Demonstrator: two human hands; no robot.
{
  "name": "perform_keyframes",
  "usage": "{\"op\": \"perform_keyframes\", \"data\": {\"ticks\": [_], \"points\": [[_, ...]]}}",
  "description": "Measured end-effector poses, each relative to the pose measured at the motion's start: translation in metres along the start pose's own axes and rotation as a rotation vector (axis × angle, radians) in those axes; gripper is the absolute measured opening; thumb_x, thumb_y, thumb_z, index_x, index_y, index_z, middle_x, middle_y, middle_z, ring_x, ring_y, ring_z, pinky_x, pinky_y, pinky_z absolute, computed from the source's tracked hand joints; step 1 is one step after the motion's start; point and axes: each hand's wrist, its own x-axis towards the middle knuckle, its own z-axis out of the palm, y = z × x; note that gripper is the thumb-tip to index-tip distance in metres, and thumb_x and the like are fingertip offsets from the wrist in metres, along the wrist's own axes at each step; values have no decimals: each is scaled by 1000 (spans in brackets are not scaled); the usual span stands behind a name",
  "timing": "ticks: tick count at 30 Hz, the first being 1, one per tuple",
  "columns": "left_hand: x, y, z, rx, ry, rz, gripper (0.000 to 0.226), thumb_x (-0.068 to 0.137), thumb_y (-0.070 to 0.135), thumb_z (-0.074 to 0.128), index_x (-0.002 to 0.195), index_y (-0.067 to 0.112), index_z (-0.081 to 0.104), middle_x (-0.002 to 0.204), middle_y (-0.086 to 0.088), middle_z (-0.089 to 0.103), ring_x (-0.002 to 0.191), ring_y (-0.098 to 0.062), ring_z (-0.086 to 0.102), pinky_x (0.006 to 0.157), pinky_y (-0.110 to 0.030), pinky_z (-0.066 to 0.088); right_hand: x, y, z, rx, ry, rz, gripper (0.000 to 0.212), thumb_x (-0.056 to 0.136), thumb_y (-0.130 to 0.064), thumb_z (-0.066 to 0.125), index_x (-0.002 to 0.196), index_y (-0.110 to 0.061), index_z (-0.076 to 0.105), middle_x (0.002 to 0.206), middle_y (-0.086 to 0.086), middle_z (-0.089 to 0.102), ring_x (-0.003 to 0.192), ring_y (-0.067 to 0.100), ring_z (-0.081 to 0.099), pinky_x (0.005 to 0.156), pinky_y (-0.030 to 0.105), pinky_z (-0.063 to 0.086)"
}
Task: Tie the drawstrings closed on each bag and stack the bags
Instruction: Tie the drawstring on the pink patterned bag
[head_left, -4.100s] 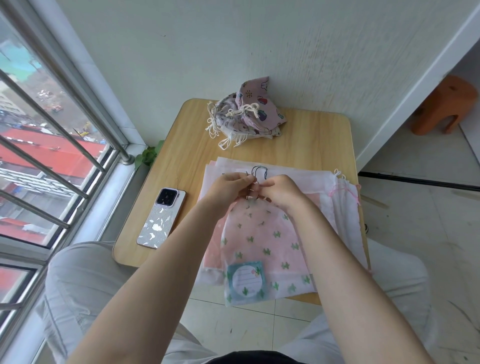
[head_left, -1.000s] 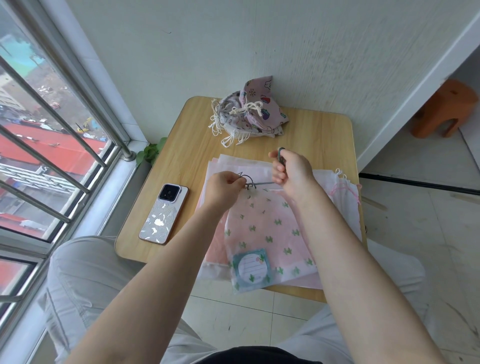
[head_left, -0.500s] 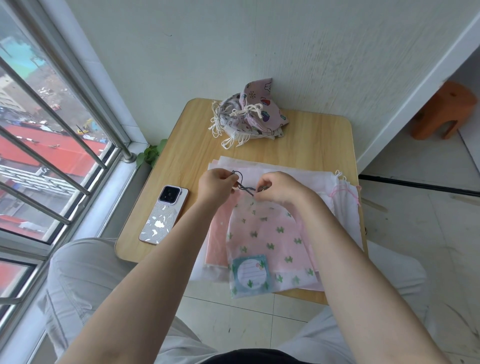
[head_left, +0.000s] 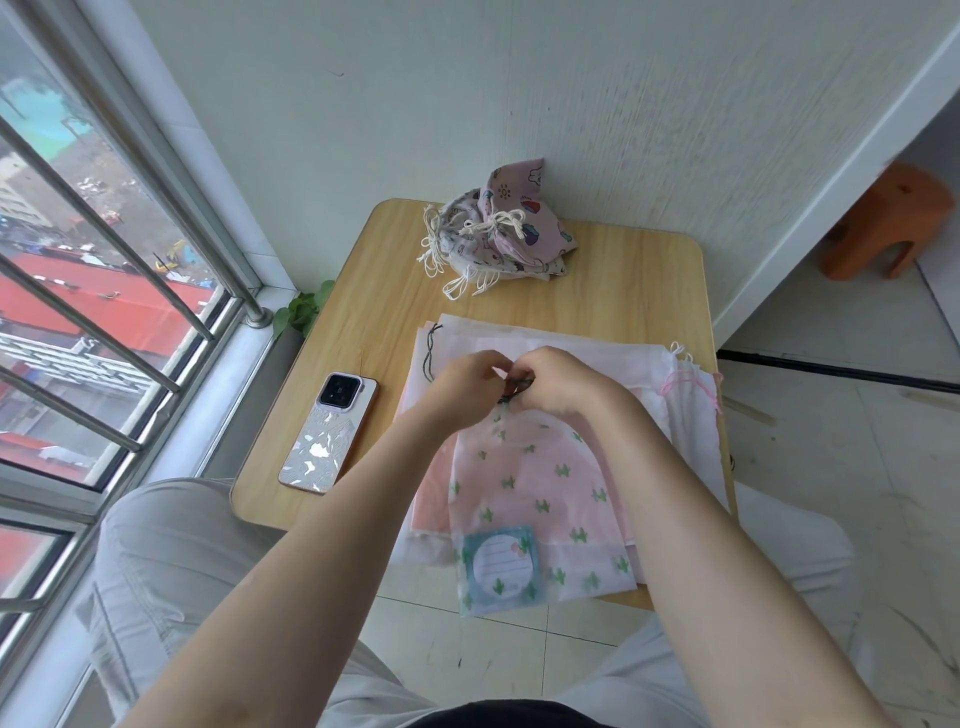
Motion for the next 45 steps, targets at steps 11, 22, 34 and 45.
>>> {"op": "perform_keyframes", "data": {"ticks": [11,22,34,45], "points": [[0,2,-24,-283,-78,-216,23,86,20,52,66,9,52,56,-2,39,49,-19,31,47,-23,26,0,7,1,139,79,36,11,79,-9,71,83,-19,70,83,-3,64,77,14,58,64,25,42],[-8,-8,-10,-516,-3,-158,24,98,21,55,87,8,72,59,5,57,40,-7,37,43,-18,26,-9,8,9,502,5,40,14,84,0,68,96,-8,69,74,1,60,58,8,48,51,12,39],[-2,-12,5,-313,133,-194,27,91,36,66,85,13,77,65,0,53,54,-14,42,45,-17,32,-9,-5,-8,-112,-169,93,24,89,-26,63,71,-11,61,68,2,47,64,21,46,58,26,37],[-4,-13,1,-163,-66,-81,20,88,22,62,99,22,77,93,4,70,75,-13,57,69,-23,45,-9,-10,-22,516,124,-29,20,95,-20,56,79,-13,65,79,-2,65,70,10,56,64,22,40]]}}
